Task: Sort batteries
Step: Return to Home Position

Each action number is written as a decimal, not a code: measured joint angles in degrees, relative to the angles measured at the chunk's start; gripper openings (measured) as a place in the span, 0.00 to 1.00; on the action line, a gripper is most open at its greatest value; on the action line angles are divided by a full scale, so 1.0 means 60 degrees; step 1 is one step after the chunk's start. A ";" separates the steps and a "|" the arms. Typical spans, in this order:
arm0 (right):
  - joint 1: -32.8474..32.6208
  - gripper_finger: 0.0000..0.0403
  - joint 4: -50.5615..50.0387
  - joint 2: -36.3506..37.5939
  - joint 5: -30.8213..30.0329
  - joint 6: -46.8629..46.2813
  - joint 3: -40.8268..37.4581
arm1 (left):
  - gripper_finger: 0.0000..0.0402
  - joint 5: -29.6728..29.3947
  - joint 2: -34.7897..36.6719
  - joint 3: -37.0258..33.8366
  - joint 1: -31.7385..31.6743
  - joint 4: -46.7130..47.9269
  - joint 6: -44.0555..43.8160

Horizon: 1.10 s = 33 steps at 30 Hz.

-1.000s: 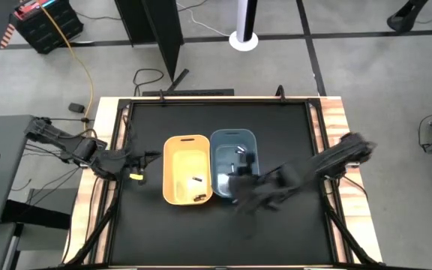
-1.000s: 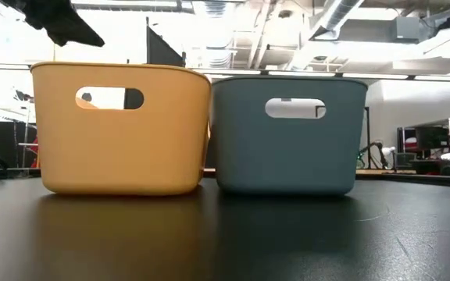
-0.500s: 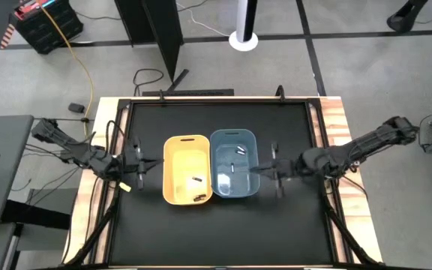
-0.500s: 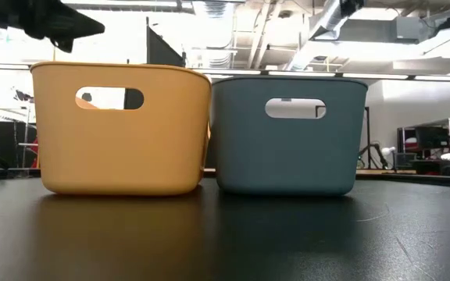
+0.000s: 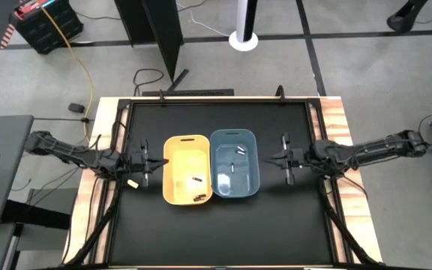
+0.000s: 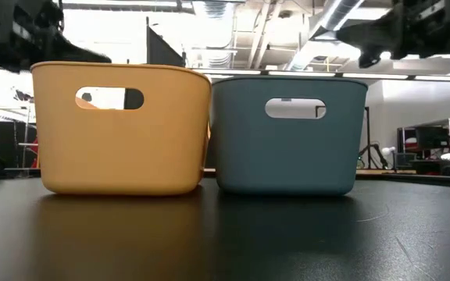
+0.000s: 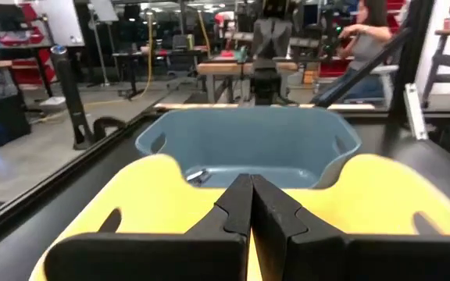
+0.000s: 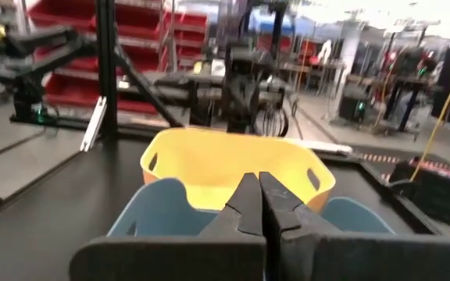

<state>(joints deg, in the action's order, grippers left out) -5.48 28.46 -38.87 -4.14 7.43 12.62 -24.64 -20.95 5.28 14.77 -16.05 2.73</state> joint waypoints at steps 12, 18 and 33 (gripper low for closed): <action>0.0599 0.00 -0.2044 0.3533 -0.0018 -0.0235 -0.1369 | 0.00 0.0572 0.1945 -0.0769 -0.0793 0.0646 0.0230; 0.0996 0.00 -0.3905 0.5295 -0.0062 -0.0388 -0.1366 | 0.00 0.0736 0.3241 -0.0781 -0.0835 0.1941 0.0329; 0.2081 0.00 -0.4696 0.6324 0.0078 -0.0510 -0.1918 | 0.00 0.1854 0.3364 -0.0758 -0.1505 0.2129 0.0486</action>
<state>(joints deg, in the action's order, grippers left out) 7.01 0.29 -0.92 -3.67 4.37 1.12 -13.52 -0.77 0.73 5.74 -3.28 5.65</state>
